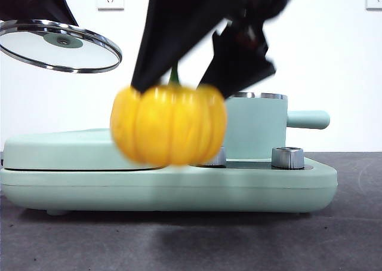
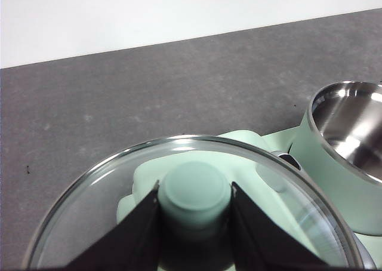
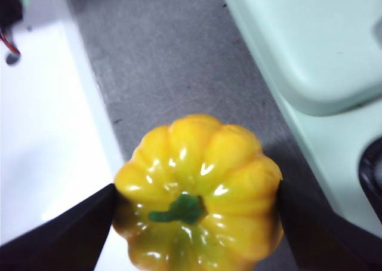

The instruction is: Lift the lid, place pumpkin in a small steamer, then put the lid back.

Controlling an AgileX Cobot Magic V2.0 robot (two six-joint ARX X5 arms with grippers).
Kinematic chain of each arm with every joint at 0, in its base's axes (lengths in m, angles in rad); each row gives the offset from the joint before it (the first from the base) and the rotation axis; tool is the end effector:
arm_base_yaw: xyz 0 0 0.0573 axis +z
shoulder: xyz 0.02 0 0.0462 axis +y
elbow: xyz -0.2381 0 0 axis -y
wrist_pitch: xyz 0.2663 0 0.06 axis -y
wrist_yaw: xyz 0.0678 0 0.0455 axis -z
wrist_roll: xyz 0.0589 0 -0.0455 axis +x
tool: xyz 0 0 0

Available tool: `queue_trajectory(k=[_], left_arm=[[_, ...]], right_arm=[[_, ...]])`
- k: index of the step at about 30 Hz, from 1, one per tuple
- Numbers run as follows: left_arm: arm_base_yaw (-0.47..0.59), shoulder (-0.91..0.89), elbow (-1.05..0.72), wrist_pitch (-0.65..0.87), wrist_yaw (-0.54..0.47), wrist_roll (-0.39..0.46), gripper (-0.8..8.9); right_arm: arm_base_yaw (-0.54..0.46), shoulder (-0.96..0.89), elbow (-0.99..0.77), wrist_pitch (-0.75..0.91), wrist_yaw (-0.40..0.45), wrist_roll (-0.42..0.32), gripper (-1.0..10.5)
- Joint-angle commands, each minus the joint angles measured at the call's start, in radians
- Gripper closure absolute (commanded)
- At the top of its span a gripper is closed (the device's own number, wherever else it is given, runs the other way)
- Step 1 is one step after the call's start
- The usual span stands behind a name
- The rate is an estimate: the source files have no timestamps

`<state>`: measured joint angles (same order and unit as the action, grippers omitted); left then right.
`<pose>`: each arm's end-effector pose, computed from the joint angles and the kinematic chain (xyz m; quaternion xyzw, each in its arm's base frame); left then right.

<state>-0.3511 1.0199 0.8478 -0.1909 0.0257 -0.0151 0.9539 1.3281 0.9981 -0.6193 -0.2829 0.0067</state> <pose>0.2684 -0.0999 0.2749 0.0219 0.1795 -0.1829 0.9664 0.1639 0.2596 0.2040 -0.1480 0.4333 0.5142 0.7252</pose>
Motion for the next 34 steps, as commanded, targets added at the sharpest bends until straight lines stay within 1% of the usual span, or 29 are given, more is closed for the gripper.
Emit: queue_trajectory(k=[1, 6, 12, 17, 24, 28, 34], left_arm=[[-0.002, -0.002, 0.015, 0.03, -0.001, 0.006, 7.98], [-0.002, -0.002, 0.015, 0.03, -0.001, 0.007, 7.99], [-0.002, -0.002, 0.015, 0.03, -0.001, 0.006, 7.99], [-0.002, -0.002, 0.015, 0.03, -0.001, 0.006, 7.98], [-0.002, -0.002, 0.015, 0.03, -0.001, 0.007, 7.99], [-0.002, -0.002, 0.015, 0.031, -0.001, 0.007, 7.98], [-0.002, -0.002, 0.015, 0.031, -0.001, 0.007, 7.98]], right_arm=[[-0.011, 0.008, 0.094, -0.089, 0.029, 0.089, 5.7], [-0.053, 0.009, 0.235, -0.223, 0.109, 0.135, 5.8], [-0.143, 0.011, 0.36, -0.317, 0.153, 0.143, 5.8], [-0.238, 0.019, 0.417, -0.317, 0.153, 0.135, 5.8], [-0.348, 0.064, 0.456, -0.299, 0.153, 0.1, 5.8], [-0.388, 0.115, 0.491, -0.297, 0.153, 0.081, 5.8], [-0.414, 0.211, 0.572, -0.296, 0.153, 0.047, 5.8]])
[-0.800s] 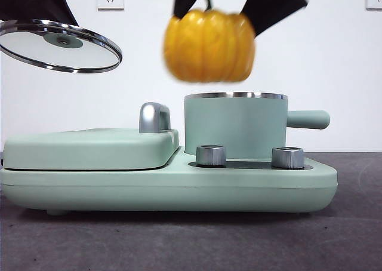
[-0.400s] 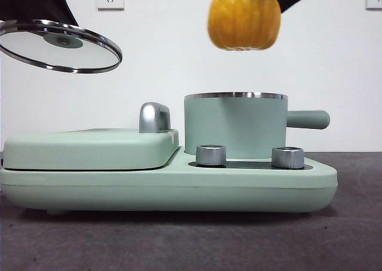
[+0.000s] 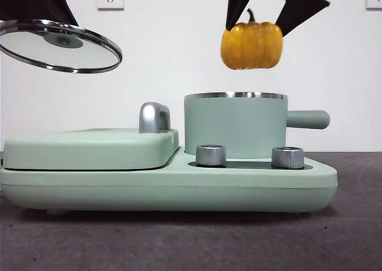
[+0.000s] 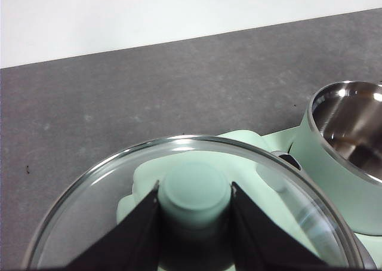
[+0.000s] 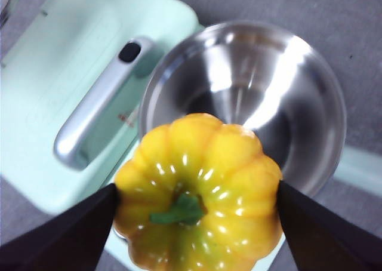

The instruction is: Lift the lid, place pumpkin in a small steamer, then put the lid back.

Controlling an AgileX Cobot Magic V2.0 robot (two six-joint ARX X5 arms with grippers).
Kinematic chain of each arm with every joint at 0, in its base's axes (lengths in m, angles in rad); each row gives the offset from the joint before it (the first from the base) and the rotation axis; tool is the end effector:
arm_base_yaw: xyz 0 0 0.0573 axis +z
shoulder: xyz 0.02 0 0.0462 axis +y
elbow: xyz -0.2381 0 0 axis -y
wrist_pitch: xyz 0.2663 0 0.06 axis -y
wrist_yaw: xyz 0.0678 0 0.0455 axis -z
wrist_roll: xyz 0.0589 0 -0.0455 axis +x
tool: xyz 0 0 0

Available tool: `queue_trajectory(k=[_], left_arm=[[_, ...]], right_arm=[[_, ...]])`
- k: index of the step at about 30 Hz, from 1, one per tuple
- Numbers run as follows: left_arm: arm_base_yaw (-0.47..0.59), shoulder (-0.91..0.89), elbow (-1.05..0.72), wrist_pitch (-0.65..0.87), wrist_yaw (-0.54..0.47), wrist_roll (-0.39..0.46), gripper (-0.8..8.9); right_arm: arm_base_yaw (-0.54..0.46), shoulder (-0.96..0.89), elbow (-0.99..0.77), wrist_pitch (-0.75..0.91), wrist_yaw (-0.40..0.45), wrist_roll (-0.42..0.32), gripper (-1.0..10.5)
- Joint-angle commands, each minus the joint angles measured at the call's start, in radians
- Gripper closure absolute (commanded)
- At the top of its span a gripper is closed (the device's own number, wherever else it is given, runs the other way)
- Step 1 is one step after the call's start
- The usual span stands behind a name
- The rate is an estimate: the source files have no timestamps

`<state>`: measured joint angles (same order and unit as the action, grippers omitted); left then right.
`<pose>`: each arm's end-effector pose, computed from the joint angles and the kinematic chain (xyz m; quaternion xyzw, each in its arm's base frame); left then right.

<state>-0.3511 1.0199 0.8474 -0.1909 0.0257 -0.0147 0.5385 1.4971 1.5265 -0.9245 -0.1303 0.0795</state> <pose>0.2684 -0.0999 0.2747 0.0222 0.1797 -0.1829 0.9663 0.2930 0.1839 0.3103 -0.0538 0.4352 0.2788 0.8544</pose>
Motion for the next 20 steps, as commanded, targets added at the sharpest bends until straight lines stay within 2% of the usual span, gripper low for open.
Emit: queue_trajectory(k=[1, 11, 20], left_arm=[[-0.002, -0.002, 0.015, 0.031, -0.001, 0.006, 7.98], [-0.002, -0.002, 0.015, 0.033, -0.002, 0.006, 7.98], [-0.002, 0.0, 0.015, 0.057, -0.003, 0.002, 7.98]], right_arm=[[0.0, 0.058, 0.06, 0.007, 0.0, -0.03, 5.8], [-0.003, 0.243, 0.209, 0.002, 0.002, -0.081, 5.8], [-0.027, 0.343, 0.223, -0.003, 0.031, -0.107, 5.8]])
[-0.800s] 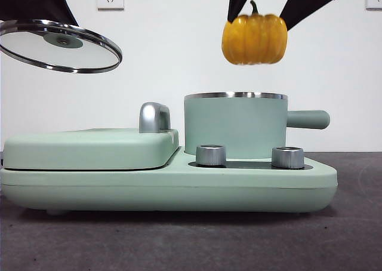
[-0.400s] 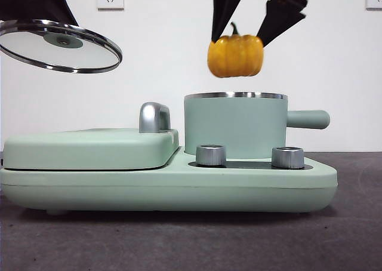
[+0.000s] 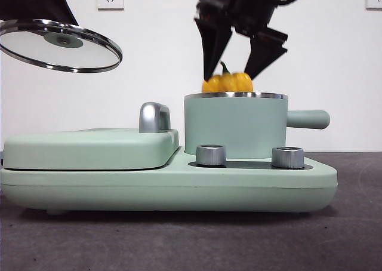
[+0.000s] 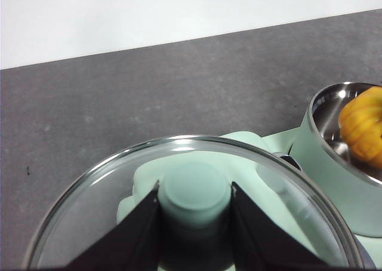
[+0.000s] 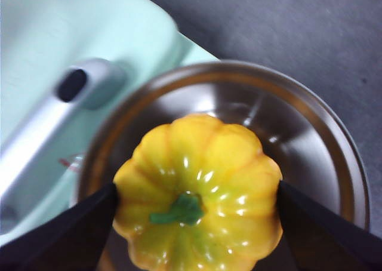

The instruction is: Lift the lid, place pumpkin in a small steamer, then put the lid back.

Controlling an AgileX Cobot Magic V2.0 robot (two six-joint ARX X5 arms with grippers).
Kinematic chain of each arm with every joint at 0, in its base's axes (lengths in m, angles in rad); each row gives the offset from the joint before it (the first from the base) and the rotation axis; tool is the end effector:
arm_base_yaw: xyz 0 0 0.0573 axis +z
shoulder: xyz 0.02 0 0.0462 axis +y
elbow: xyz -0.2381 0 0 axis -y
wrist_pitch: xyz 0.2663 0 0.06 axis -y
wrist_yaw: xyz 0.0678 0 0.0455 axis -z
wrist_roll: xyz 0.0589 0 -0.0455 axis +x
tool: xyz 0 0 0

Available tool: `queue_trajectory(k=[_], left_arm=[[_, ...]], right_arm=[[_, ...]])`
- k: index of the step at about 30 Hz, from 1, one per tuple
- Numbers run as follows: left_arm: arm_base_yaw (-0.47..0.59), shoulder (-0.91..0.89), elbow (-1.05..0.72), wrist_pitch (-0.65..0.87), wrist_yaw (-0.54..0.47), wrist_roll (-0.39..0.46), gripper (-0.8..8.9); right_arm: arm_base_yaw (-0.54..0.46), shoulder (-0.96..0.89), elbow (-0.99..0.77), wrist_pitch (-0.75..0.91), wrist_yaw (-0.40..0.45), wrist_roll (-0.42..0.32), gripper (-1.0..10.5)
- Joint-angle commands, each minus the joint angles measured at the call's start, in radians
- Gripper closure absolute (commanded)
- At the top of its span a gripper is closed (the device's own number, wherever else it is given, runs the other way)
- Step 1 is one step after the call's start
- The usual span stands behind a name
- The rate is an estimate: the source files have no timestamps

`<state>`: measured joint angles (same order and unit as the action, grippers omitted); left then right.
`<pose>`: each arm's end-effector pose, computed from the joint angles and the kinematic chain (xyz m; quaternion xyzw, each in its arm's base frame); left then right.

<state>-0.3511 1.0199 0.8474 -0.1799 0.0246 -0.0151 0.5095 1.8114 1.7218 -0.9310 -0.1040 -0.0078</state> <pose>0.2689 -0.1000 0.2761 0.0212 0.1743 -0.1825 0.9674 0.3579 0.2070 0.2629 -0.1016 0.4774 0.2654 0.8315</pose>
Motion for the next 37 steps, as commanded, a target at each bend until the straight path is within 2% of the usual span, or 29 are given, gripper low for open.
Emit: queue_trajectory(k=[1, 22, 37], left_arm=[[-0.002, 0.0, 0.015, 0.048, -0.002, 0.003, 7.98], [-0.002, 0.0, 0.015, 0.045, -0.002, 0.002, 7.98], [-0.002, 0.0, 0.015, 0.042, -0.002, -0.002, 7.98]], right_arm=[[0.0, 0.035, 0.028, 0.002, 0.005, -0.02, 5.8], [0.005, 0.19, 0.027, -0.01, 0.008, -0.031, 5.8], [0.03, 0.192, 0.027, 0.01, 0.008, -0.053, 5.8]])
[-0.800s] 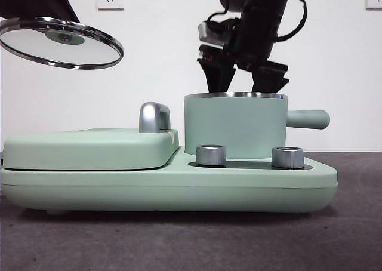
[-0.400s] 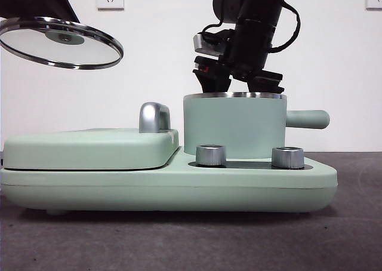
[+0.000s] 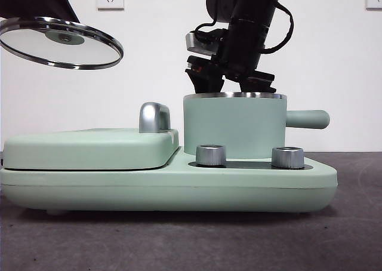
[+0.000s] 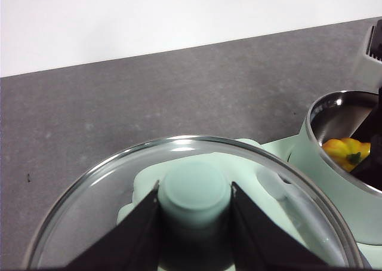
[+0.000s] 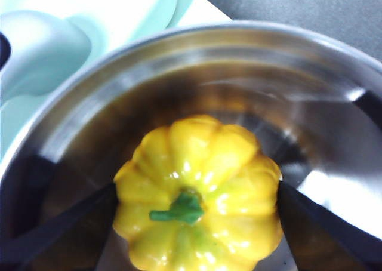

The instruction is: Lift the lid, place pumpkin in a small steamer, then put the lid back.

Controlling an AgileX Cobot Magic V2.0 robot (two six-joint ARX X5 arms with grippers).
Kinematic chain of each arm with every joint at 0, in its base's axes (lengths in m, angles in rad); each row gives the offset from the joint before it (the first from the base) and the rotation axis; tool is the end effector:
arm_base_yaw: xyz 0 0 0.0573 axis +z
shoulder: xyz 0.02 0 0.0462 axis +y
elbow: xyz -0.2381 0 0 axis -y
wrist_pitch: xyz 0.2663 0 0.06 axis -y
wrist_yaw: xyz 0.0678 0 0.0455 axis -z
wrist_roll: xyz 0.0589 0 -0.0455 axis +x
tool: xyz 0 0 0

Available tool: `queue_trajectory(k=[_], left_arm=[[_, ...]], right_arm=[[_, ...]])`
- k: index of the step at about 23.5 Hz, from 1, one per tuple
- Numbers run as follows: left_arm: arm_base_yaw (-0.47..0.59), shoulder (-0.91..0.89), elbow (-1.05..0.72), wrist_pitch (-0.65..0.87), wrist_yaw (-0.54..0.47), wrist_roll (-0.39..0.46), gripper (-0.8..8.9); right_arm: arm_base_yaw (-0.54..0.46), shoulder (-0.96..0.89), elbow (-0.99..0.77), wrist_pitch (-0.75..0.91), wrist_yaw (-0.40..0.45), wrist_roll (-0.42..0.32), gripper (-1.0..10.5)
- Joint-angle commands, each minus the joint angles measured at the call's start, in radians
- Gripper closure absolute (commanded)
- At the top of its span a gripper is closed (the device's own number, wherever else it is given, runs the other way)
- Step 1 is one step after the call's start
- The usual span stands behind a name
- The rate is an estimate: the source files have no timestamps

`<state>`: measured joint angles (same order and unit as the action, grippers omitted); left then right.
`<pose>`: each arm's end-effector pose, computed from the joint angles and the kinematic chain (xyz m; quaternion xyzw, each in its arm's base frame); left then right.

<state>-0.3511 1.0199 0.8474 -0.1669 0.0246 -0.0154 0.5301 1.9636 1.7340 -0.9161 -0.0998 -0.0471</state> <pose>0.2694 -0.1002 0.2776 0.0200 0.1681 -0.1828 0.9685 0.3734 0.2256 0.2061 -0.1345 0.5233 0.2727 0.7961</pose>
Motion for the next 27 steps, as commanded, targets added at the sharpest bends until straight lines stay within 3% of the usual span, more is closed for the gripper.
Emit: queue_trajectory(k=[1, 3, 18, 25, 27], left_arm=[[-0.002, 0.0, 0.015, 0.028, -0.002, -0.001, 7.98], [-0.002, 0.0, 0.015, 0.024, -0.002, -0.002, 7.98], [-0.002, 0.0, 0.015, 0.024, -0.002, -0.005, 7.99], [-0.002, 0.0, 0.015, 0.024, -0.002, -0.005, 7.98], [-0.002, 0.0, 0.015, 0.024, -0.002, -0.005, 7.98]], right_arm=[[0.009, 0.039, 0.015, -0.006, 0.003, -0.013, 5.7], [0.009, 0.039, 0.015, -0.013, 0.004, -0.01, 5.0], [0.009, 0.035, 0.057, -0.019, 0.003, -0.011, 4.6], [0.009, 0.022, 0.163, -0.117, 0.021, -0.005, 4.7], [0.009, -0.008, 0.163, -0.143, 0.022, 0.029, 5.2]])
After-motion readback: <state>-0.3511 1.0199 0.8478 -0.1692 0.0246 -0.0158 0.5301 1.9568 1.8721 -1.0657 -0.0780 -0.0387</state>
